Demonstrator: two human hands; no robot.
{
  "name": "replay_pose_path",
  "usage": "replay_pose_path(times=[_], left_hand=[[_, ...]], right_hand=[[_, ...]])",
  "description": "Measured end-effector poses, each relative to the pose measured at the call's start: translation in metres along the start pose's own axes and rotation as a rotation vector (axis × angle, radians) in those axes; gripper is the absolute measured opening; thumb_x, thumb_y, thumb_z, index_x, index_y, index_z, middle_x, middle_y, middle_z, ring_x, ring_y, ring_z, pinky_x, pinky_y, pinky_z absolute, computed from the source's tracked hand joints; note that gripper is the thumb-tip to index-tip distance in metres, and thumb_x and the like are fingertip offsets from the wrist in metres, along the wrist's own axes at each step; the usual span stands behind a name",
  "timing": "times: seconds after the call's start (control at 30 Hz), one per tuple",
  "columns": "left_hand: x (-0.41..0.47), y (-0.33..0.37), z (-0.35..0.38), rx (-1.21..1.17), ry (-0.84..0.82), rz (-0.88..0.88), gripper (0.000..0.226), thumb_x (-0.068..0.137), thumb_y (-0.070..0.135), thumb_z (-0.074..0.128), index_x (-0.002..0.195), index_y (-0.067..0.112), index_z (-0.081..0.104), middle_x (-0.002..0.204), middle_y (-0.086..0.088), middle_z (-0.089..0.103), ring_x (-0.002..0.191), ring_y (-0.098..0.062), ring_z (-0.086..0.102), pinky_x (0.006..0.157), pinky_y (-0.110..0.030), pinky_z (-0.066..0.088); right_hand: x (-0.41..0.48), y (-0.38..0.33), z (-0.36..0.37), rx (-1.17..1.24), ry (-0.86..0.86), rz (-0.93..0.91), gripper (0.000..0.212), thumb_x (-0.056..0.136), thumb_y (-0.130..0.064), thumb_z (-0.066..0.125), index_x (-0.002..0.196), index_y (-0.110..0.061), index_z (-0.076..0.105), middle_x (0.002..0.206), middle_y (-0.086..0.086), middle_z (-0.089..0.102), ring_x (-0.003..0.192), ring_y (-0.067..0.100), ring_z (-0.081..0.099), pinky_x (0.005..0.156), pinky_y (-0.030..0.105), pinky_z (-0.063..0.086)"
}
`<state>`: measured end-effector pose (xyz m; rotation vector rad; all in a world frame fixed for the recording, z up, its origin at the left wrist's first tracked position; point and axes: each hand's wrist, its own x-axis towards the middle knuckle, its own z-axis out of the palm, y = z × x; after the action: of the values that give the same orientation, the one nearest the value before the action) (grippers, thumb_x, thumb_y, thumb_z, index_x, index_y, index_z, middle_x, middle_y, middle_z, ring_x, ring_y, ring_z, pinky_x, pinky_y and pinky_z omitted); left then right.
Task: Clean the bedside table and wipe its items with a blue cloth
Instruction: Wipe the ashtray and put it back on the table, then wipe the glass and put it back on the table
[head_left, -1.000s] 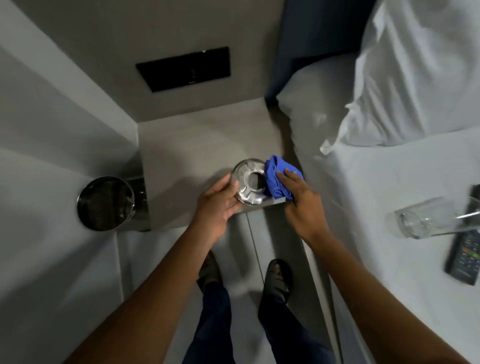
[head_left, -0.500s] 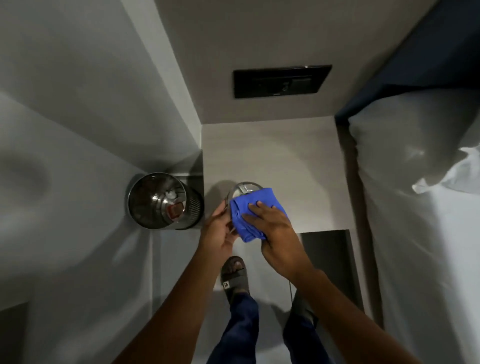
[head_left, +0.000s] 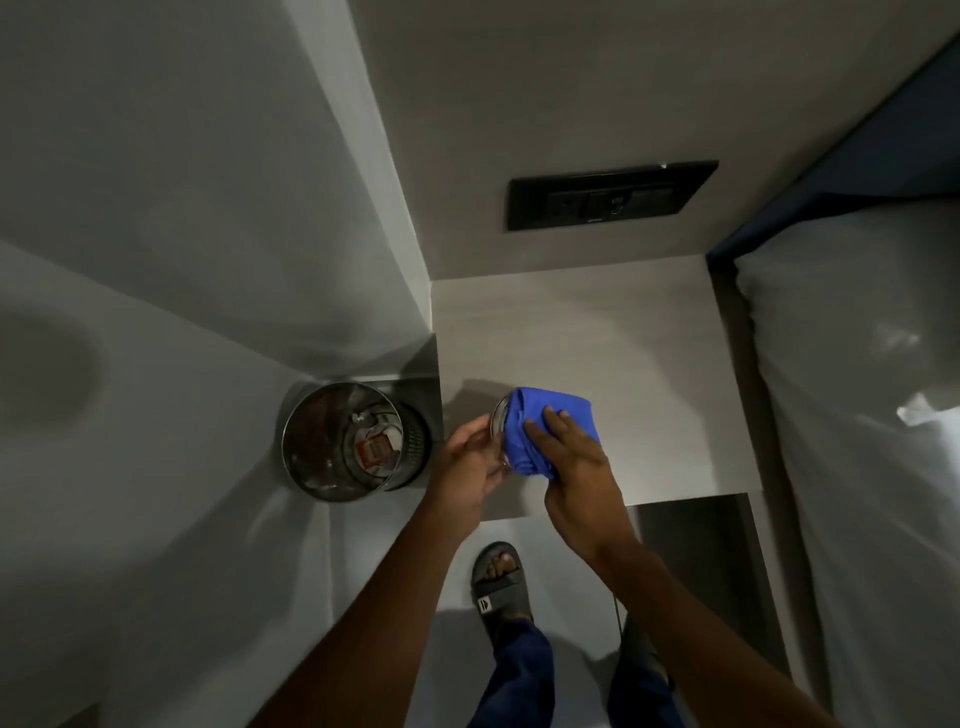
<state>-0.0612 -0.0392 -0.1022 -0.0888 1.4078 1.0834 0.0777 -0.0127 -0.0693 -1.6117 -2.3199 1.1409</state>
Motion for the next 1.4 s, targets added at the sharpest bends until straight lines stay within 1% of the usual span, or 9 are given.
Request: replay_pose_path(times=[0.3,0.47,0.7,0.83,0.93,1.07,1.13,1.23,1.4], left_hand=[[0.101,0.037,0.022,-0.035,0.307,0.118,0.026,0.095,0.003,0.049,0.114,0.018,0.059,0.123,-0.018,0.060,0.102,-0.032,0.065,0.062,-0.029,0.057],[0.142,0.057,0.034,0.007,0.290,0.228,0.032,0.097,-0.002,0.046,0.125,0.003,0.060,0.091,-0.008,0.061,0.075,-0.012,0.054,0.072,-0.026,0.049],[0.163,0.065,0.038,0.354,0.368,0.291,0.059,0.082,0.003,0.047,0.141,0.013,0.047,0.146,-0.017,0.045,0.132,-0.034,0.046,0.112,-0.045,0.039],[0.148,0.067,0.047,0.623,0.383,0.262,0.068,0.085,0.025,0.069,0.146,0.019,0.037,0.158,-0.015,0.008,0.141,-0.029,0.029,0.113,-0.032,0.035],[0.118,0.059,0.059,0.774,0.370,0.327,0.086,0.080,0.014,0.074,0.152,0.019,0.025,0.162,-0.015,-0.002,0.147,-0.027,0.016,0.116,-0.032,0.030],[0.037,0.015,0.109,0.798,0.031,0.374,0.053,0.084,0.007,0.069,0.133,0.021,0.053,0.146,-0.008,0.044,0.123,-0.017,0.049,0.100,-0.027,0.040],[-0.011,-0.013,0.140,0.750,-0.198,0.316,0.034,0.087,0.018,0.069,0.119,0.025,0.062,0.126,0.000,0.062,0.116,-0.014,0.058,0.097,-0.025,0.044],[-0.066,-0.052,0.191,0.633,-0.336,0.273,0.031,0.086,0.022,0.072,0.116,0.022,0.065,0.113,0.004,0.071,0.106,-0.009,0.066,0.091,-0.021,0.052],[-0.108,-0.097,0.283,0.668,-0.373,0.377,0.031,0.075,0.033,0.078,0.104,0.034,0.065,0.103,0.001,0.073,0.092,-0.008,0.069,0.081,-0.021,0.054]], right_hand=[[-0.014,0.024,-0.020,0.276,0.095,0.120,0.064,0.082,0.023,0.046,0.131,-0.018,0.054,0.139,0.002,0.048,0.130,0.028,0.049,0.112,0.045,0.037],[-0.028,0.053,-0.046,0.338,0.098,0.229,0.056,0.089,0.013,0.050,0.132,-0.021,0.053,0.131,0.010,0.057,0.079,-0.004,0.048,0.084,0.030,0.043],[-0.048,0.086,-0.063,0.412,0.128,0.315,0.093,0.086,0.015,0.051,0.107,-0.076,0.046,0.103,-0.003,0.060,0.063,-0.012,0.048,0.063,0.006,0.039],[-0.055,0.092,-0.066,0.426,0.123,0.301,0.092,0.086,0.016,0.051,0.107,-0.074,0.048,0.098,-0.009,0.059,0.063,-0.009,0.053,0.063,0.007,0.040],[-0.060,0.095,-0.073,0.416,0.160,0.294,0.065,0.088,0.015,0.051,0.121,-0.041,0.057,0.111,0.003,0.065,0.086,-0.001,0.058,0.077,0.008,0.041],[-0.072,0.098,-0.097,0.573,0.186,0.409,0.035,0.091,0.001,0.054,0.117,-0.020,0.064,0.107,0.003,0.070,0.099,0.017,0.065,0.084,0.017,0.050],[-0.074,0.100,-0.114,0.890,0.271,0.586,0.021,0.088,-0.006,0.057,0.104,-0.016,0.067,0.099,0.011,0.073,0.094,0.029,0.068,0.086,0.044,0.054],[-0.092,0.114,-0.155,1.462,0.371,0.690,0.027,0.083,-0.014,0.063,0.109,-0.008,0.069,0.108,0.018,0.073,0.100,0.036,0.068,0.091,0.051,0.053],[-0.141,0.153,-0.230,1.205,0.598,0.674,0.022,0.077,-0.010,0.075,0.098,-0.009,0.070,0.095,0.014,0.075,0.089,0.032,0.072,0.083,0.052,0.057]])
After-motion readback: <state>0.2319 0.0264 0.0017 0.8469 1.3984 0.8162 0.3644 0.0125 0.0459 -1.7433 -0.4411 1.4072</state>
